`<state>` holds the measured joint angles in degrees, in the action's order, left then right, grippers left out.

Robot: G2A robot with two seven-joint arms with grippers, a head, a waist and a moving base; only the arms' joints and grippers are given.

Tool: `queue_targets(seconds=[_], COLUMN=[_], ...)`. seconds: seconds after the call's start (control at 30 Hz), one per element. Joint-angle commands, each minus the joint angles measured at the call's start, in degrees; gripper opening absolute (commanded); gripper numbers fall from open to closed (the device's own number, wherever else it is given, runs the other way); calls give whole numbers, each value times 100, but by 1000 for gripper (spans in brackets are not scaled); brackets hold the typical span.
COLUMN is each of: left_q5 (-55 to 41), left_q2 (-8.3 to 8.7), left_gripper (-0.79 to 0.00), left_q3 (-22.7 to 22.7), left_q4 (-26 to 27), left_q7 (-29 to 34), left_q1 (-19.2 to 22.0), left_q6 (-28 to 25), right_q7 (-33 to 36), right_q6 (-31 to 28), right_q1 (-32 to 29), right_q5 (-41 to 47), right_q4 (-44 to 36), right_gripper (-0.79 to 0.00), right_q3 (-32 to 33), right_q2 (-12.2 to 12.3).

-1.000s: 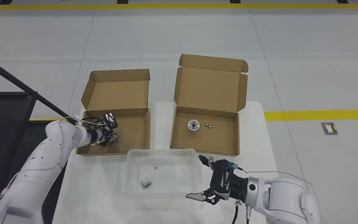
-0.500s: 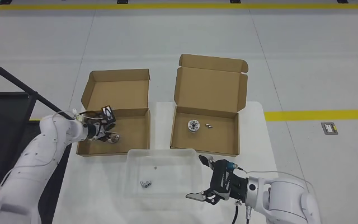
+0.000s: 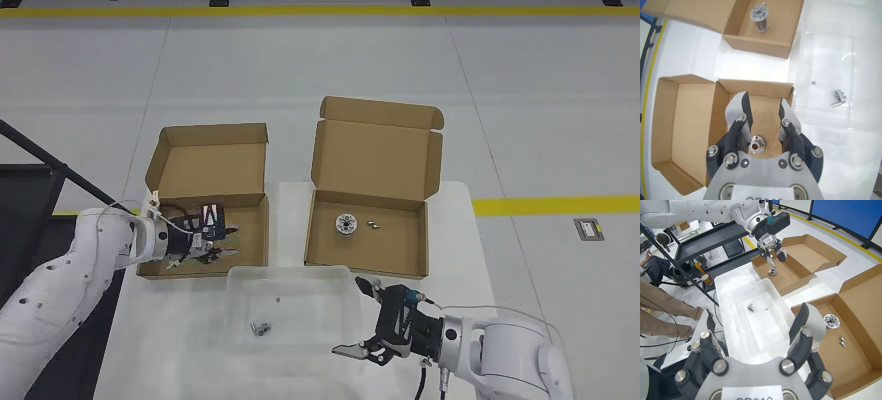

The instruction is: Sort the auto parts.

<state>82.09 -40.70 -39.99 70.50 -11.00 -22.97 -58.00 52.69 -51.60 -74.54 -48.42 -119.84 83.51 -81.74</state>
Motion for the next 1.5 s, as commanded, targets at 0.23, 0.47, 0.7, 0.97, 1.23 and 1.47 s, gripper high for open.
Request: queue_targets(seconds=[0.23, 0.47, 0.7, 0.97, 1.23, 1.47], left_q5=[-1826, -3924, -4899, -4899, -4837, -4959], left_q2=[988, 1066, 794, 794, 507, -112], left_gripper=[-246, 0, 0, 0, 0, -135], left_q3=[775, 1726, 2179, 2179, 2445, 2760], left_q4=[2233, 2829, 2463, 2463, 2320, 1847], left_q7=[1792, 4123, 5283, 5283, 5847, 6584], left_q1=[115, 654, 1046, 1046, 820, 893], left_q6=[0, 0, 16, 16, 996, 1589], right_q7=[0, 0, 0, 0, 0, 0], right_q6=[0, 0, 0, 0, 0, 0], right_q1=[0, 0, 0, 0, 0, 0], right_q5=[0, 0, 0, 0, 0, 0], right_q4=[0, 0, 0, 0, 0, 0], right_gripper=[0, 0, 0, 0, 0, 0], right_q3=[0, 0, 0, 0, 0, 0], right_q2=[0, 0, 0, 0, 0, 0])
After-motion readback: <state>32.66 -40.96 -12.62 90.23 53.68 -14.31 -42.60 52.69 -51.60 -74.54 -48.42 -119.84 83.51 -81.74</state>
